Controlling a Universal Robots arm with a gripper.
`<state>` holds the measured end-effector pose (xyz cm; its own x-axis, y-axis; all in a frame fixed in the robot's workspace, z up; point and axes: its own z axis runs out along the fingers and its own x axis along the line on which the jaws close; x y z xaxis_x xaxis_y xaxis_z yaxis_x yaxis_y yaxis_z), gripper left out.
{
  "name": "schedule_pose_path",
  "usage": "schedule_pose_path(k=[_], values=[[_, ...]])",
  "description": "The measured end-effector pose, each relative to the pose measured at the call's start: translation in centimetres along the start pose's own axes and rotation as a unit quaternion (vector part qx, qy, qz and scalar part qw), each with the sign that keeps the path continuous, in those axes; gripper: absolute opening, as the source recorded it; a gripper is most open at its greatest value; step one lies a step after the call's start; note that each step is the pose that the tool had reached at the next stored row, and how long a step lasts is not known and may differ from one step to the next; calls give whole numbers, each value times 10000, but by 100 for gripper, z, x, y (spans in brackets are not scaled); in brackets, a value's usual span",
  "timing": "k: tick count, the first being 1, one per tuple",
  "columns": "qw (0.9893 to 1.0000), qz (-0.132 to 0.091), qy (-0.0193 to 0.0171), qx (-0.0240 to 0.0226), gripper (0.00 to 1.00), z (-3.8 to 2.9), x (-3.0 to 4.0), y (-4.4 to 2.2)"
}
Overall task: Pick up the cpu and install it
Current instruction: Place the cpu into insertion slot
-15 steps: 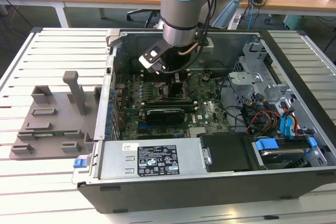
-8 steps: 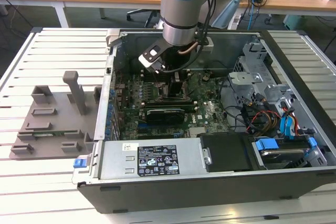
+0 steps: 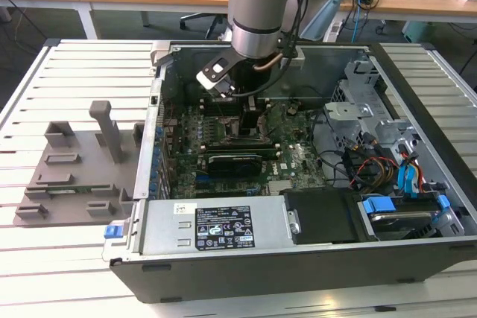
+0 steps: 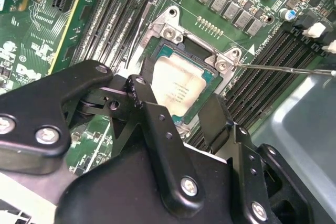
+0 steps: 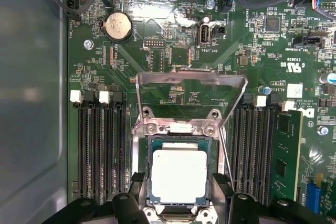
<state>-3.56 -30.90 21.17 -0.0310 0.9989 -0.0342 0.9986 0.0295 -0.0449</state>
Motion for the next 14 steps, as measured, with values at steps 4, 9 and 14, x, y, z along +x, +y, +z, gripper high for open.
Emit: schedule_pose_path(k=[4, 9, 14], values=[[10000, 0, -1, 0, 62, -16, 0, -1], [10000, 0, -1, 0, 62, -41, -1, -2], [10000, 0, -2, 0, 62, -70, -2, -3]])
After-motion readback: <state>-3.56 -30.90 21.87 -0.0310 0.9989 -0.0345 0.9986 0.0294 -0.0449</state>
